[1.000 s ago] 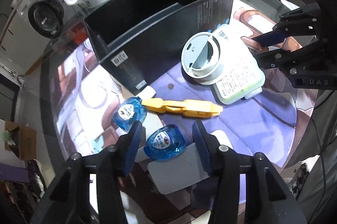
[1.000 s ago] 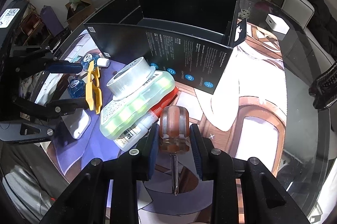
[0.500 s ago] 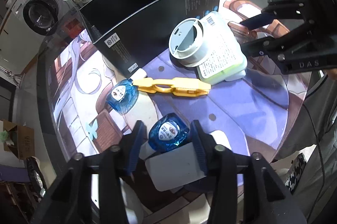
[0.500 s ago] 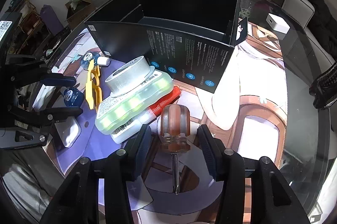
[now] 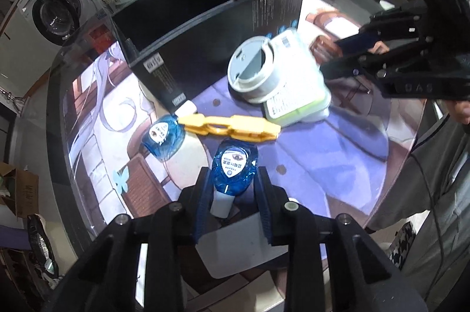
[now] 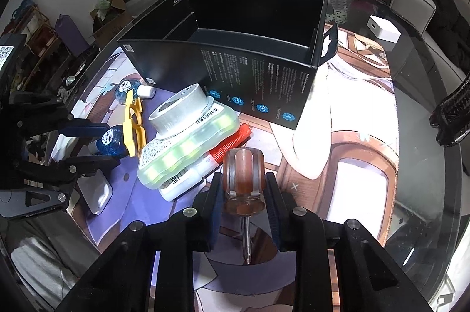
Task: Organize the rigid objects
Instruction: 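Close the right tool on the screwdriver handle while the left tool grasps the blue correction tape, then lift both held items into the black box and open both tools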
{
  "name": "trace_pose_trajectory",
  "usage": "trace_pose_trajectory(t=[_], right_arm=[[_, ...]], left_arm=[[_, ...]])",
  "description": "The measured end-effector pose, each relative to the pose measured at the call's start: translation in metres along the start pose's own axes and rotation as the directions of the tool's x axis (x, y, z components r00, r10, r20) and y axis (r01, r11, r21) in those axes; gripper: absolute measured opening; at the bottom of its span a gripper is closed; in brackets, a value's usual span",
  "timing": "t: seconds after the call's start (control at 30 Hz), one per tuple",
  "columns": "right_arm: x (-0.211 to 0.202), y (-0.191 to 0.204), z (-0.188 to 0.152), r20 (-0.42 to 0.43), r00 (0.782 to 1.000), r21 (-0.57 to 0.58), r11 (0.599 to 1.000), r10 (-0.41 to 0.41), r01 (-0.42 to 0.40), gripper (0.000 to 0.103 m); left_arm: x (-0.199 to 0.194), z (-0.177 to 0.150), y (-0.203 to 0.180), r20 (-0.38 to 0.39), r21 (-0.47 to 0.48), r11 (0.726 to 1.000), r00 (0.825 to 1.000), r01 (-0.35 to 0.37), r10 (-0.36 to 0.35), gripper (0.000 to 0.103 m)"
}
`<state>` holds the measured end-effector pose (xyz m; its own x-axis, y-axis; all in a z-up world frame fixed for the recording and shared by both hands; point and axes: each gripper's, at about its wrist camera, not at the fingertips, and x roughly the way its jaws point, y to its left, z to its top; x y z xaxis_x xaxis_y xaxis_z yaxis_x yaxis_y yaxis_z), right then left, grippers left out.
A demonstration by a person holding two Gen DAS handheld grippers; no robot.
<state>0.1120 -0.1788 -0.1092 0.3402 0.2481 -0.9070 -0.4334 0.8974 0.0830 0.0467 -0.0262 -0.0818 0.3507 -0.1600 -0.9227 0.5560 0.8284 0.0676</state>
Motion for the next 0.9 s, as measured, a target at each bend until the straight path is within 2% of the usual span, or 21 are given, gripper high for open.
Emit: trace_pose_trajectory(t=[0.1,0.17,0.23,0.3,0.4,0.43,0.57,0.6,0.63,0.7,0.77,0.9], right_arm=[[-0.013,0.002,0.000,0.046,0.999,0.009,1.000,-0.006,0.005,0.027],[-0.025,0.004,0.000,0.092,0.996,0.006,1.000,-0.009,0.009,0.027],[-0.041,0.007,0.001,0.162,0.987,0.006,1.000,0.009,-0.010,0.027],[-0.060,0.012,0.001,0.245,0.969,-0.003,1.000,0.020,-0.019,0.027],[-0.091,0.018,-0.001,0.387,0.921,-0.018,1.000,0.030,-0.025,0.027],[-0.101,0.019,-0.003,0.436,0.899,-0.022,1.000,0.029,-0.022,0.027],[-0.139,0.030,-0.013,0.614,0.789,-0.030,0.999,-0.003,0.026,0.027],[-0.148,0.031,-0.016,0.654,0.756,-0.034,0.999,-0.006,0.037,0.027],[-0.155,0.034,-0.020,0.687,0.727,-0.040,0.998,-0.006,0.046,0.027],[-0.168,0.042,-0.025,0.740,0.672,-0.069,0.994,-0.004,0.082,0.027],[-0.177,0.050,-0.026,0.766,0.642,-0.090,0.989,-0.005,0.115,0.027],[-0.181,0.056,-0.020,0.774,0.634,-0.099,0.989,0.004,0.114,0.027]], left_arm=[[-0.024,0.004,0.001,0.103,-0.027,1.000,0.995,-0.002,0.004,0.028],[-0.044,0.007,0.002,0.193,-0.047,0.999,0.981,-0.002,0.011,0.028],[-0.058,0.011,0.006,0.270,-0.085,0.996,0.963,-0.004,0.027,0.028],[-0.073,0.014,0.008,0.349,-0.121,0.992,0.935,-0.021,0.062,0.028],[-0.098,0.014,0.008,0.476,-0.172,0.982,0.866,-0.078,0.153,0.028],[-0.109,0.013,0.007,0.523,-0.194,0.978,0.835,-0.079,0.171,0.028],[-0.136,0.008,0.005,0.645,-0.256,0.960,0.720,-0.111,0.255,0.029],[-0.139,0.007,0.004,0.660,-0.272,0.955,0.698,-0.121,0.276,0.029],[-0.142,0.008,0.003,0.672,-0.278,0.954,0.686,-0.116,0.279,0.029],[-0.142,0.009,0.007,0.682,-0.288,0.952,0.677,-0.102,0.278,0.029],[-0.140,0.013,0.009,0.682,-0.290,0.952,0.677,-0.093,0.274,0.029],[-0.139,0.020,0.012,0.691,-0.308,0.948,0.666,-0.078,0.279,0.029]])
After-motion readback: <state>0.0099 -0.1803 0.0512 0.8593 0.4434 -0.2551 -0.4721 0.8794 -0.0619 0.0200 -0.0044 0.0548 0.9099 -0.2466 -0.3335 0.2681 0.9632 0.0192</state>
